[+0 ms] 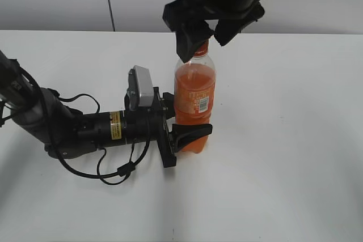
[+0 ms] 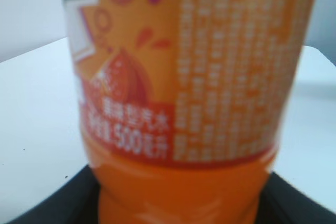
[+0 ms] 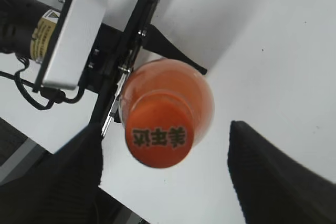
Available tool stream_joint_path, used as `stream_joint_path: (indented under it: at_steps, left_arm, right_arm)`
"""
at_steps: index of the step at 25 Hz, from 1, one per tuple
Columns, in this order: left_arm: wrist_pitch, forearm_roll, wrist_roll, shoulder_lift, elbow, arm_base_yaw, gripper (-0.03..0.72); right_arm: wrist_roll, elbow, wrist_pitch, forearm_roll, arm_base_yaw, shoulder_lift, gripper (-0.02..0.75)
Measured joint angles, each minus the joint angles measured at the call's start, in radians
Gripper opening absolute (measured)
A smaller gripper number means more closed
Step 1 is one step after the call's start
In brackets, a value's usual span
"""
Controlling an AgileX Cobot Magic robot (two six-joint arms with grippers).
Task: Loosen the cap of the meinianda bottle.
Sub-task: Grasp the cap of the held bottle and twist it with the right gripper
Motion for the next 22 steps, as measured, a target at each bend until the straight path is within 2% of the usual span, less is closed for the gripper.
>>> stream_joint_path:
  at_steps: [9, 12, 16, 22]
  left_arm:
    - [0.000, -0.001, 0.000, 0.000, 0.000, 0.000, 0.398]
    - [0.000, -0.001, 0.000, 0.001, 0.000, 0.000, 0.398]
    - [0.000, -0.003, 0.000, 0.001, 0.000, 0.000, 0.398]
    - [0.000, -0.003, 0.000, 0.001, 0.000, 0.000, 0.398]
  right_arm:
    - [0.000, 0.000, -0.015, -0.001, 0.000, 0.000, 0.483]
    - [0.001, 0.000, -0.014, -0.001, 0.000, 0.000, 0.419]
    - [0.001, 0.000, -0.014, -0.001, 0.000, 0.000, 0.285]
    - [-0.060, 0.000, -0.014, -0.001, 0.000, 0.000, 0.279]
